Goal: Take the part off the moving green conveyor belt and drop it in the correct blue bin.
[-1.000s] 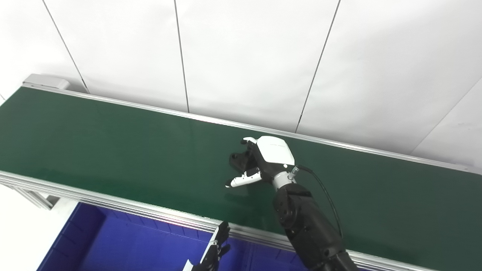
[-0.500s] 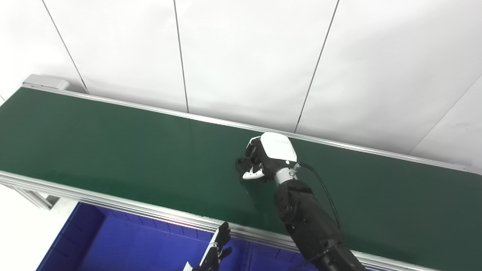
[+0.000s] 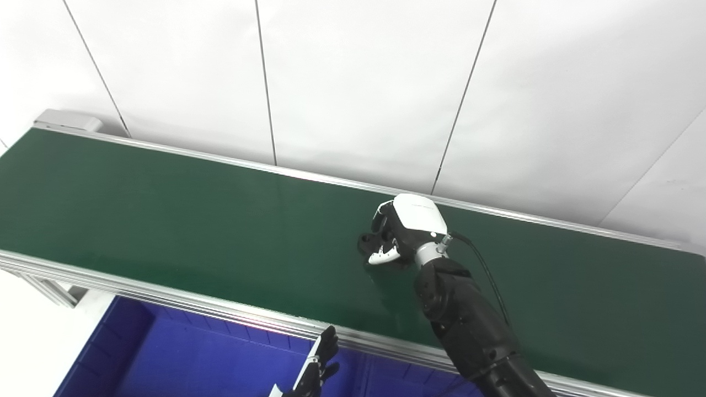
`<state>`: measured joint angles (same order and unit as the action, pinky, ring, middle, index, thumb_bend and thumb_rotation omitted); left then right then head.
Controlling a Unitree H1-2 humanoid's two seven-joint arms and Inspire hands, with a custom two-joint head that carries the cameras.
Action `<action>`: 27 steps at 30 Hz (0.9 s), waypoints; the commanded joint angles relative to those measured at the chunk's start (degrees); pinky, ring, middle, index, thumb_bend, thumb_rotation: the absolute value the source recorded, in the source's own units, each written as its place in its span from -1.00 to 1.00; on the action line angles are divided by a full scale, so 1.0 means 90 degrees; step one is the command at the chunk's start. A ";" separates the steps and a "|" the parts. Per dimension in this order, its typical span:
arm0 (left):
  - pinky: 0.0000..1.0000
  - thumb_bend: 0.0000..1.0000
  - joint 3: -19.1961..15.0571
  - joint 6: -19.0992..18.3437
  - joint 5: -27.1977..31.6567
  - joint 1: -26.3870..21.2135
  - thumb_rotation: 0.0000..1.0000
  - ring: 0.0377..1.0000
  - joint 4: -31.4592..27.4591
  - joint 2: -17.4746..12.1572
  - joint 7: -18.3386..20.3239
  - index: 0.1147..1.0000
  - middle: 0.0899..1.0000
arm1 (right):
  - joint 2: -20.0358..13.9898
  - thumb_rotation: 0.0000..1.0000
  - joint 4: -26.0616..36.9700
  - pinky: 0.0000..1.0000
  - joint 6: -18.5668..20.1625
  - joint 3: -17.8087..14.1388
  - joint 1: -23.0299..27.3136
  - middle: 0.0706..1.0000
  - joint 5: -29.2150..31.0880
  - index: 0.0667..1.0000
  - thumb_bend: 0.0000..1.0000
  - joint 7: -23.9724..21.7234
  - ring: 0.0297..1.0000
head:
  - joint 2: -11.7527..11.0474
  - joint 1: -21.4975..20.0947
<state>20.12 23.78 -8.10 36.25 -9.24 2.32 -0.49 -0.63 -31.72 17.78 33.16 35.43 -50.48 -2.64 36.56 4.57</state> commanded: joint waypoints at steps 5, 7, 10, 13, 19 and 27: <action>0.90 0.58 0.0344 0.0109 -0.0017 0.0143 0.81 0.98 -0.0202 0.0400 -0.0037 1.00 1.00 | -0.0183 -1.00 0.0992 -0.47 0.0126 0.0027 -0.0212 -0.09 0.0001 -0.03 0.03 -0.0313 -0.25 | 0.0040 -0.0061; 0.90 0.57 0.0351 0.0068 0.0004 0.0162 0.81 0.98 -0.0246 0.0396 -0.0028 1.00 1.00 | -0.0243 -1.00 0.1597 -0.44 0.0197 -0.0027 -0.0319 -0.08 0.0026 -0.03 0.03 -0.0496 -0.25 | 0.0070 -0.0147; 0.88 0.55 0.0342 0.0004 -0.0001 0.0186 0.81 0.98 -0.0306 0.0396 -0.0032 1.00 1.00 | -0.0334 -1.00 0.2475 -0.39 0.0260 -0.0131 -0.0456 -0.05 0.0062 -0.02 0.03 -0.0808 -0.26 | 0.0098 -0.0216; 0.92 0.55 0.0336 -0.0081 0.0061 0.0196 0.81 0.99 -0.0386 0.0369 -0.0009 1.00 1.00 | -0.0425 -1.00 0.3290 -0.38 0.0328 -0.0237 -0.0588 -0.10 0.0063 0.01 0.02 -0.1119 -0.27 | 0.0159 -0.0317; 0.98 0.57 0.0283 -0.0243 0.0160 0.0173 0.82 1.00 -0.0577 0.0258 0.0050 1.00 1.00 | -0.0583 -1.00 0.4862 -0.40 0.0649 -0.0393 -0.0880 -0.14 -0.0206 0.03 0.02 -0.1791 -0.29 | 0.0332 -0.0591; 1.00 0.63 0.0161 -0.0524 0.0507 0.0182 0.88 1.00 -0.0986 -0.0004 0.0189 1.00 1.00 | -0.0605 -1.00 0.6191 -0.39 0.0753 -0.0529 -0.1390 -0.13 -0.0712 0.01 0.02 -0.2448 -0.28 | 0.0740 -0.1391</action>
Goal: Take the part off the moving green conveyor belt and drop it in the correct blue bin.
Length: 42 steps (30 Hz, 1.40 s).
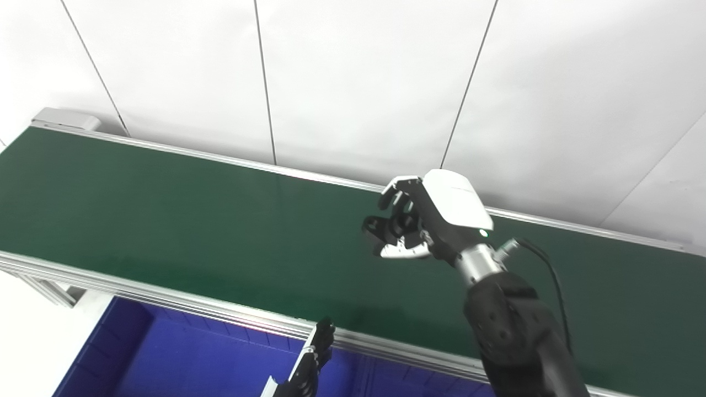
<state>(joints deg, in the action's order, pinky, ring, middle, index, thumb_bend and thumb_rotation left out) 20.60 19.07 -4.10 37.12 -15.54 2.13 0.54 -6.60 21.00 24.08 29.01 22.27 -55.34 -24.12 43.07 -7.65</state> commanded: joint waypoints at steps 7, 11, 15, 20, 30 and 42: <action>1.00 0.56 -0.0076 -0.0337 0.0608 0.0152 0.97 1.00 -0.0853 -0.0237 0.0173 1.00 1.00 | 0.0045 -1.00 0.1351 -0.29 0.0032 -0.0158 -0.0717 -0.04 -0.0730 -0.02 0.03 -0.0776 -0.23 | 0.0719 -0.1060; 1.00 0.50 -0.0165 -0.0723 0.0734 0.0188 1.00 1.00 -0.1301 -0.0397 0.0197 1.00 1.00 | 0.0047 -1.00 0.1838 -0.29 -0.0035 -0.0323 -0.1236 -0.06 -0.1037 0.01 0.02 -0.1210 -0.24 | 0.1092 -0.1495; 1.00 0.48 -0.0303 -0.1309 0.1031 0.0185 1.00 1.00 -0.1771 -0.0580 0.0232 1.00 1.00 | 0.0109 -1.00 0.2340 -0.30 -0.0131 -0.0487 -0.1909 -0.06 -0.1338 -0.01 0.03 -0.1554 -0.24 | 0.1319 -0.1922; 1.00 0.48 -0.0459 -0.1476 0.1185 0.0104 1.00 1.00 -0.1893 -0.0704 0.0293 1.00 1.00 | 0.0235 -1.00 0.2777 -0.41 -0.0407 -0.0533 -0.2767 -0.16 -0.1547 0.02 0.02 -0.1605 -0.30 | 0.1378 -0.2158; 1.00 0.51 -0.0595 -0.1361 0.1364 -0.0047 0.99 1.00 -0.1609 -0.0736 0.0425 1.00 1.00 | 0.0031 -1.00 0.2678 -0.36 -0.1011 -0.0886 -0.4137 -0.08 -0.1589 -0.02 0.03 -0.1193 -0.26 | 0.1144 -0.2115; 1.00 0.44 -0.0516 -0.1121 0.1179 -0.0036 1.00 1.00 -0.1353 -0.0654 0.0475 1.00 1.00 | -0.0682 -1.00 0.0403 -0.61 -0.1829 -0.0679 -0.4662 -0.17 -0.2084 0.00 0.02 0.0489 -0.33 | 0.0818 -0.1912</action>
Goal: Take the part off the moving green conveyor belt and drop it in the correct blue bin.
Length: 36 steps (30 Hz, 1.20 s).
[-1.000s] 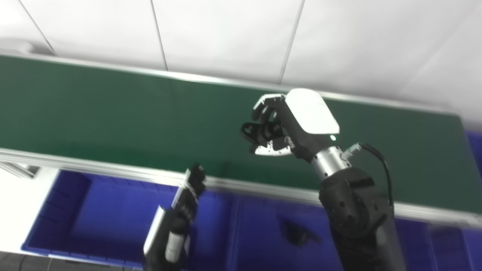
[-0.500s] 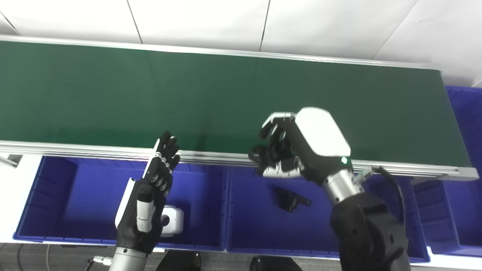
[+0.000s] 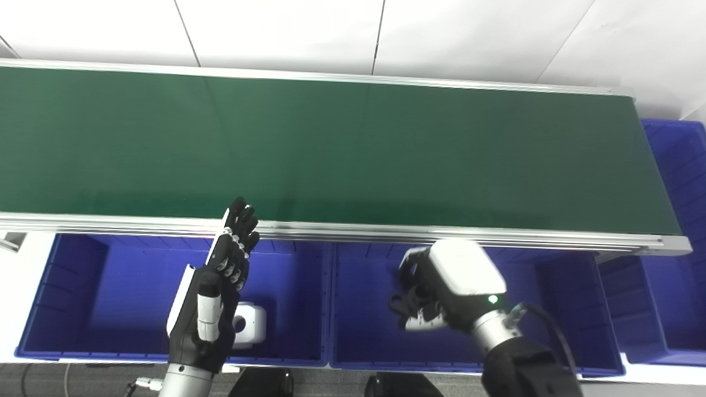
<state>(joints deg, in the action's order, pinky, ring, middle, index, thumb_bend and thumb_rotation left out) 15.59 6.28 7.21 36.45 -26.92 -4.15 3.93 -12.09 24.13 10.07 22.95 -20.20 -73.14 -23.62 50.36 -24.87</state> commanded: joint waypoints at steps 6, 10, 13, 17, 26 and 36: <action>1.00 0.47 0.0083 0.0422 -0.0172 0.0048 0.98 1.00 0.0004 0.0175 0.0079 1.00 1.00 | -0.0117 -0.84 -0.0153 -0.34 0.0002 -0.0049 0.0160 0.00 -0.0345 -0.02 0.04 0.0249 -0.13 | -0.0059 0.0206; 1.00 0.47 0.0083 0.0443 -0.0104 0.0048 0.94 1.00 0.0021 0.0192 0.0096 1.00 1.00 | -0.0104 -0.15 -0.0090 -0.06 0.0046 -0.0038 0.0154 0.30 -0.0608 0.34 0.75 -0.0151 0.13 | -0.0076 0.0231; 1.00 0.46 0.0075 0.0465 -0.0112 0.0047 0.93 1.00 0.0045 0.0187 0.0102 1.00 1.00 | -0.0079 0.10 -0.0075 0.10 0.0009 -0.0052 0.0131 0.44 -0.0680 0.41 0.92 -0.0182 0.25 | -0.0105 0.0301; 1.00 0.48 0.0052 0.0445 -0.0110 0.0050 0.91 1.00 0.0050 0.0189 0.0090 1.00 1.00 | -0.0057 0.27 -0.0070 0.39 -0.0046 -0.0058 0.0109 0.57 -0.0640 0.49 1.00 -0.0093 0.43 | -0.0125 0.0340; 1.00 0.48 0.0033 0.0521 -0.0097 0.0035 0.89 1.00 0.0169 0.0149 0.0159 1.00 1.00 | 0.0126 0.38 0.0267 0.39 -0.0027 -0.0218 -0.0083 0.61 -0.0015 0.56 1.00 -0.0069 0.47 | -0.0293 0.0548; 1.00 0.51 0.0041 0.1155 -0.0264 0.0099 0.92 1.00 0.0732 0.0160 0.0196 1.00 1.00 | 0.0660 0.53 0.1298 -0.01 -0.0751 -0.0435 -0.1265 0.37 0.2579 0.38 0.68 0.1874 0.21 | -0.0931 0.1046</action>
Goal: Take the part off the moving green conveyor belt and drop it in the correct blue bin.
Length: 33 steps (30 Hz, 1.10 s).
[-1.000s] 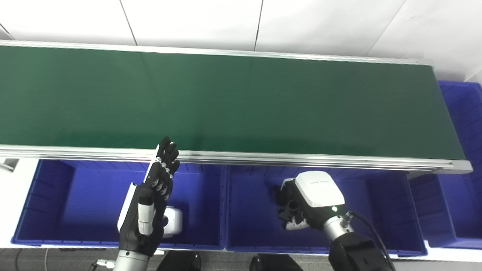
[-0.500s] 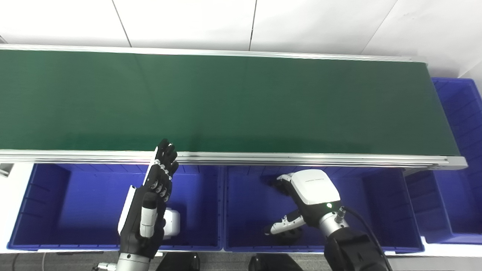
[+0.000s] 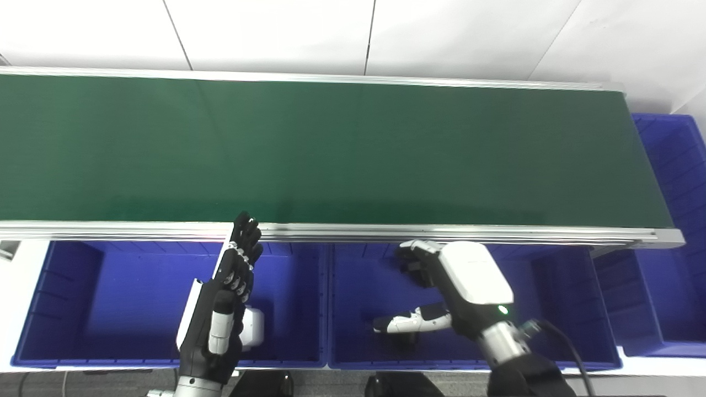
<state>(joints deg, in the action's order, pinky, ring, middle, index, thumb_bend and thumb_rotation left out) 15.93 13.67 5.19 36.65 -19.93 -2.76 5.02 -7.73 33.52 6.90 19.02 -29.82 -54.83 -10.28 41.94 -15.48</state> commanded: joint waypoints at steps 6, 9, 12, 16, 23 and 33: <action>1.00 0.55 0.0016 0.0688 -0.0047 0.0027 0.89 1.00 0.0321 -0.0010 0.0125 1.00 1.00 | 0.1029 0.61 -0.0558 0.14 -0.3160 0.0058 -0.1579 0.30 0.3464 0.21 0.38 0.2636 0.26 | -0.0420 0.0232; 1.00 0.56 0.0001 0.0756 -0.0093 -0.0009 0.87 1.00 0.0436 0.0002 0.0106 1.00 1.00 | 0.1078 0.79 -0.0949 0.22 -0.3721 0.0309 -0.1921 0.40 0.4049 0.31 0.30 0.3076 0.29 | -0.0570 0.0293; 1.00 0.52 -0.0033 0.0858 -0.0115 -0.0058 0.86 1.00 0.0572 0.0014 0.0087 1.00 1.00 | 0.0956 0.92 -0.1250 0.31 -0.3758 0.0579 -0.1995 0.47 0.4620 0.35 0.33 0.3402 0.32 | -0.0717 0.0329; 1.00 0.51 -0.0085 0.1063 -0.0152 -0.0127 0.87 1.00 0.0731 0.0001 0.0102 1.00 1.00 | 0.0675 0.99 -0.1644 0.39 -0.3759 0.0925 -0.1974 0.61 0.4955 0.50 0.47 0.3606 0.44 | -0.0770 0.0334; 1.00 0.51 -0.0109 0.1248 -0.0185 -0.0189 0.86 1.00 0.0942 0.0020 0.0125 1.00 1.00 | 0.0180 0.91 -0.2335 0.99 -0.3758 0.1228 -0.1502 1.00 0.6110 1.00 0.80 0.2318 0.99 | -0.0934 0.0439; 1.00 0.54 -0.0091 0.1073 -0.0319 -0.0085 0.90 1.00 0.0612 0.0058 0.0075 1.00 1.00 | 0.0329 0.90 -0.2311 1.00 -0.3752 0.0938 -0.1445 1.00 0.5642 1.00 0.83 0.2014 1.00 | -0.0502 0.0346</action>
<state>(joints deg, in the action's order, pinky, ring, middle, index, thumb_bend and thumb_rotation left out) 14.93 22.40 2.58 35.10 -12.01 -2.62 5.50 -5.31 10.61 -24.31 27.59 -41.74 -2.93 8.65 37.43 -12.39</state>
